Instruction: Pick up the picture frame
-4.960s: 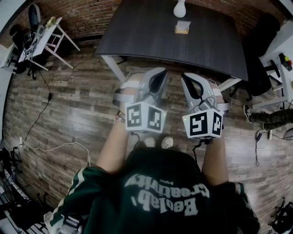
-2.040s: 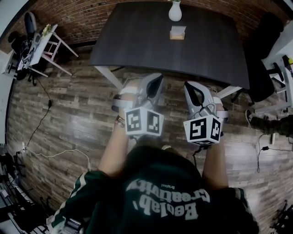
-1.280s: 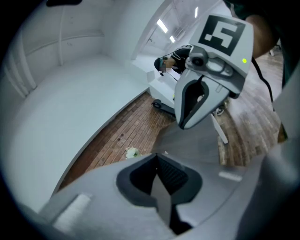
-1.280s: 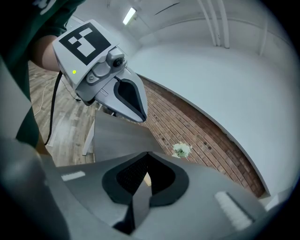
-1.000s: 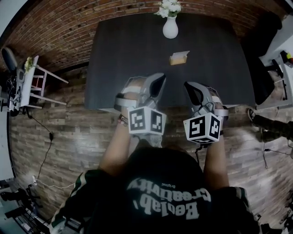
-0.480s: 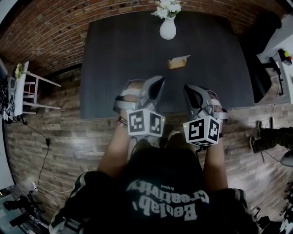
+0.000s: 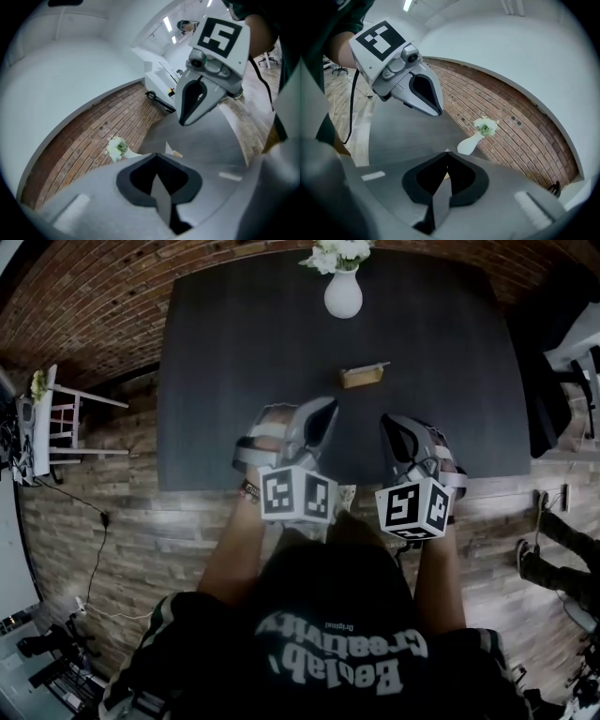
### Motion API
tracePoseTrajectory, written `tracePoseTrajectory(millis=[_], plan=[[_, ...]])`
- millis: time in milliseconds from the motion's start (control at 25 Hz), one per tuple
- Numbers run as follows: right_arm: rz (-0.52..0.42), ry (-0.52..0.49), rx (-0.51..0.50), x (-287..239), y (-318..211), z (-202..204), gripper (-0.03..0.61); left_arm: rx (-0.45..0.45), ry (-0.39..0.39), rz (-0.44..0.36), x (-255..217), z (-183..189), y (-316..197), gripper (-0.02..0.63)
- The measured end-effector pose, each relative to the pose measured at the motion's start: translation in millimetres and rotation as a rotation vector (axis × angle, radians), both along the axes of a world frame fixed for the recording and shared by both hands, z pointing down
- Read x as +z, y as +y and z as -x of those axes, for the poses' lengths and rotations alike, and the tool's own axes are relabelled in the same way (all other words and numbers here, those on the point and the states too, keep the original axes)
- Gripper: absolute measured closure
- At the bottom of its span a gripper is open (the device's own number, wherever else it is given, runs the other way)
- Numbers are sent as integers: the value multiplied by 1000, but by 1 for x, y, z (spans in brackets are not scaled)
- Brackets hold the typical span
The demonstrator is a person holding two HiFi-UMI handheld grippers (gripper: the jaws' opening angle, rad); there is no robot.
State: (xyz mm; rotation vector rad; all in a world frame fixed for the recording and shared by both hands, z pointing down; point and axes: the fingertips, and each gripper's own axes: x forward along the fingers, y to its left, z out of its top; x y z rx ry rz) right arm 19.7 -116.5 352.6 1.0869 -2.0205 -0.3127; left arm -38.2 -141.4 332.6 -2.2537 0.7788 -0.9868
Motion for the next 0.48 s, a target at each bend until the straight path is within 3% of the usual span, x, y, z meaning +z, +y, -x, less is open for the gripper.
tracePoseTrajectory(millis=[480], plan=[[79, -72, 8, 57, -69, -33, 574, -28, -67, 60, 50, -32, -54, 612]])
